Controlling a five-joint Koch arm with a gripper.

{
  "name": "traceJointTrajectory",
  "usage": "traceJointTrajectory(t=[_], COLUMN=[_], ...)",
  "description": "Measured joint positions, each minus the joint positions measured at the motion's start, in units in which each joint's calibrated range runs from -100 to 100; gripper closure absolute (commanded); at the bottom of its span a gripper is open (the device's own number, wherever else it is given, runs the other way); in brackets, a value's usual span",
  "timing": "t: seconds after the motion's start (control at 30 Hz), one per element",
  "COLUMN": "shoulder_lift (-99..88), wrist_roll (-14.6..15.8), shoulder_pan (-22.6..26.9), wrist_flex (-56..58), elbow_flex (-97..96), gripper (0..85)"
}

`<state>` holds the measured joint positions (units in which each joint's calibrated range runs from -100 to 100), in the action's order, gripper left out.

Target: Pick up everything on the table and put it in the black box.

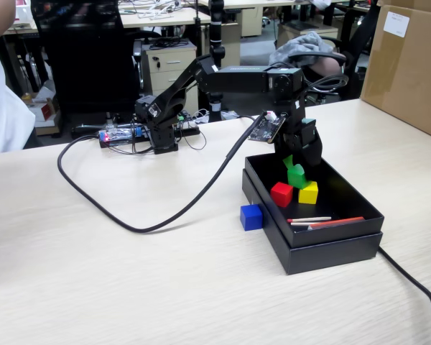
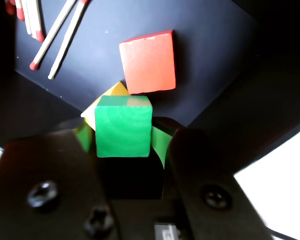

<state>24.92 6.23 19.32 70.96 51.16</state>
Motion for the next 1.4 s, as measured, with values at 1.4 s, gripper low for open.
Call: traceJointTrajectory(t=[1.4], shoulder_lift=[-6.34], wrist_roll=[1.22], shoulder_pan=[-12.55], wrist_flex=[0.15], elbow_flex=[-13.97], gripper=[38.2])
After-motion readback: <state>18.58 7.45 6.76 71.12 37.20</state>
